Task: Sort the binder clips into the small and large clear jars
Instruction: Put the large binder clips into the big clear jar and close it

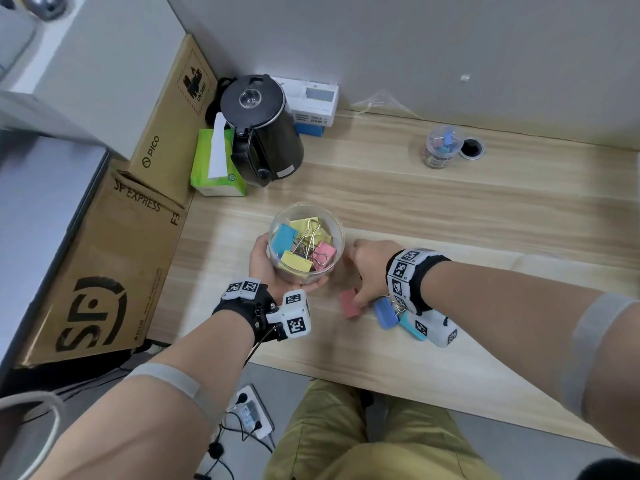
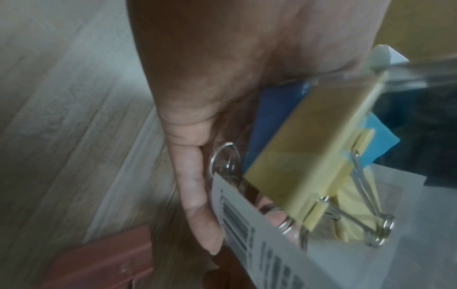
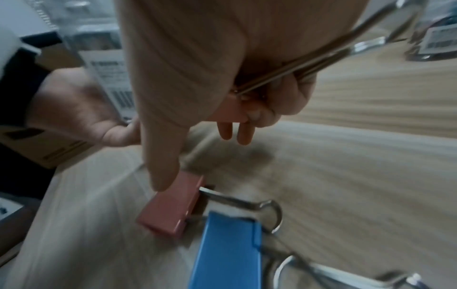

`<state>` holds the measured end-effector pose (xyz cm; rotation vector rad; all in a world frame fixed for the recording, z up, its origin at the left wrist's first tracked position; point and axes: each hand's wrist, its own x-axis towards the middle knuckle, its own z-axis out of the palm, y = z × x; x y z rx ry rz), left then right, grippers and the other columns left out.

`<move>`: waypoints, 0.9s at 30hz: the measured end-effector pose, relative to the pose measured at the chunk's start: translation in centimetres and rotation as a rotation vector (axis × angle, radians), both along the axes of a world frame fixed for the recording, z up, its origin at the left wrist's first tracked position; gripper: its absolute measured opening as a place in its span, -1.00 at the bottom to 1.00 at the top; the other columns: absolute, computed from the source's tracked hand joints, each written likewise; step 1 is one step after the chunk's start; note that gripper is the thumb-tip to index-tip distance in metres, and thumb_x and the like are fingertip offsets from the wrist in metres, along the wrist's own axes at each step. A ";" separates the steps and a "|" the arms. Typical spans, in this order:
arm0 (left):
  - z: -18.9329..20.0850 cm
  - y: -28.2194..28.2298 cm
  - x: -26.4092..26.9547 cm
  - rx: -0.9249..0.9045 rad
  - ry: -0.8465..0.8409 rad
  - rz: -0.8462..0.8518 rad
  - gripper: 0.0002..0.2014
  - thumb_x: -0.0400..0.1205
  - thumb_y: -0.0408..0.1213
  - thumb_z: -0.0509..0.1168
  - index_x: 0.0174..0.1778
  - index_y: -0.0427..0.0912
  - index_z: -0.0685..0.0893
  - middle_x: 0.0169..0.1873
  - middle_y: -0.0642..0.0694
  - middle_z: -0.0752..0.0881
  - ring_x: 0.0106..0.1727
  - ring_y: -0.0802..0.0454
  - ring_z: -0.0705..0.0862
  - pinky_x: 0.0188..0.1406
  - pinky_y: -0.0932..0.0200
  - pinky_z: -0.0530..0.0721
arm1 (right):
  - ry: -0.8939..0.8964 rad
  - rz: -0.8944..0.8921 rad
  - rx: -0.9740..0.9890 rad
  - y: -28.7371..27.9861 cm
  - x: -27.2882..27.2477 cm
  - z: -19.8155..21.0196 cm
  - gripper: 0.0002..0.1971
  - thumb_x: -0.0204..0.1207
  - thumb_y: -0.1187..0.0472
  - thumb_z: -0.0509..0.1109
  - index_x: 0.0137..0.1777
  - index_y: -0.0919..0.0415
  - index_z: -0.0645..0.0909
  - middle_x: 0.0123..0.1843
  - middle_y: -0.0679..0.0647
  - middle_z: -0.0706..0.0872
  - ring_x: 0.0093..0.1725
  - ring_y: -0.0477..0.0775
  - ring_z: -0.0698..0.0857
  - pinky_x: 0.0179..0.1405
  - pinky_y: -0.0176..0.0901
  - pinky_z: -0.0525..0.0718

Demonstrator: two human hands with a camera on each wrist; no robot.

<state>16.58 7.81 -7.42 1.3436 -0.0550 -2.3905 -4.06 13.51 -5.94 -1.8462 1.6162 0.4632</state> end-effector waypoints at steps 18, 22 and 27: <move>1.6 -1.4 -2.3 -0.013 -0.057 0.012 -0.25 0.52 0.24 0.22 0.48 -0.24 0.64 0.34 -0.47 0.69 0.31 -0.54 0.68 0.12 -0.30 0.73 | -0.139 -0.191 -0.331 -4.9 -6.5 6.1 -0.58 0.37 0.11 0.47 0.22 -0.03 0.48 0.09 0.00 0.59 -0.03 0.17 0.68 -0.17 -0.04 0.66; 2.3 -1.6 -3.9 -0.020 -0.099 -0.006 -0.24 0.51 0.26 0.22 0.47 -0.26 0.65 0.30 -0.47 0.72 0.29 -0.49 0.70 0.07 -0.32 0.76 | -0.238 -0.032 -0.413 -6.7 -6.8 10.8 -0.50 0.38 0.29 0.47 0.32 -0.03 0.53 0.22 -0.07 0.60 0.11 0.01 0.60 -0.15 -0.19 0.44; 3.1 -1.2 -5.9 0.001 -0.113 -0.061 -0.27 0.50 0.24 0.25 0.43 -0.24 0.67 0.23 -0.40 0.78 0.04 -0.42 0.83 -0.03 -0.32 0.78 | -0.151 0.424 -0.275 -6.7 -3.7 13.1 -0.47 0.43 0.35 0.45 0.38 -0.05 0.53 0.26 -0.08 0.53 0.15 0.02 0.55 -0.16 -0.13 0.38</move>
